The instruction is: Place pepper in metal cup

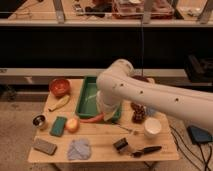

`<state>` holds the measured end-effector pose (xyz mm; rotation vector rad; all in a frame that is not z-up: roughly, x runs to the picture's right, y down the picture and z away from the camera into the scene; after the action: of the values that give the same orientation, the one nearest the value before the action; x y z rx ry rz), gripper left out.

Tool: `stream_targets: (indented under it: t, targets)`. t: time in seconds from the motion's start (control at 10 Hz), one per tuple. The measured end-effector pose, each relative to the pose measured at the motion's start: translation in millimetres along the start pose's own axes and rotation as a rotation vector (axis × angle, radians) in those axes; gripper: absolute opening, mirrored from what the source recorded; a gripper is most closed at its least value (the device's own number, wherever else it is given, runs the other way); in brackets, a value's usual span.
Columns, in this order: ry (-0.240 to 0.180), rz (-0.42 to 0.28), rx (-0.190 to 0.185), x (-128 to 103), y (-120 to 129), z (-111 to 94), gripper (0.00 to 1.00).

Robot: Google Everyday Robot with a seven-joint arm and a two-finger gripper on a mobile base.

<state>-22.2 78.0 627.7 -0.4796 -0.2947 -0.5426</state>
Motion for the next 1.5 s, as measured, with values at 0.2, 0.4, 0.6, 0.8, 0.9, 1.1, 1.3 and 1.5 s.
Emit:
stream_targets:
  t: [0.2,0.4,0.6,0.8,0.9,1.1,1.3,1.5]
  targets:
    - [0.047,-0.044,0.008,-31,-35,-31,0.12]
    - [0.064,-0.088,0.015,-71,-74,-43,0.12]
    - [0.041,-0.123,0.020,-106,-106,-36,0.12]
    - [0.013,-0.144,0.022,-128,-132,-26,0.12]
    - [0.001,-0.160,0.018,-138,-149,-17,0.12]
    - [-0.020,-0.195,0.013,-143,-169,2,0.12]
    - [-0.025,-0.191,0.010,-142,-167,2,0.12]
    - [-0.025,-0.195,0.010,-145,-168,2,0.12]
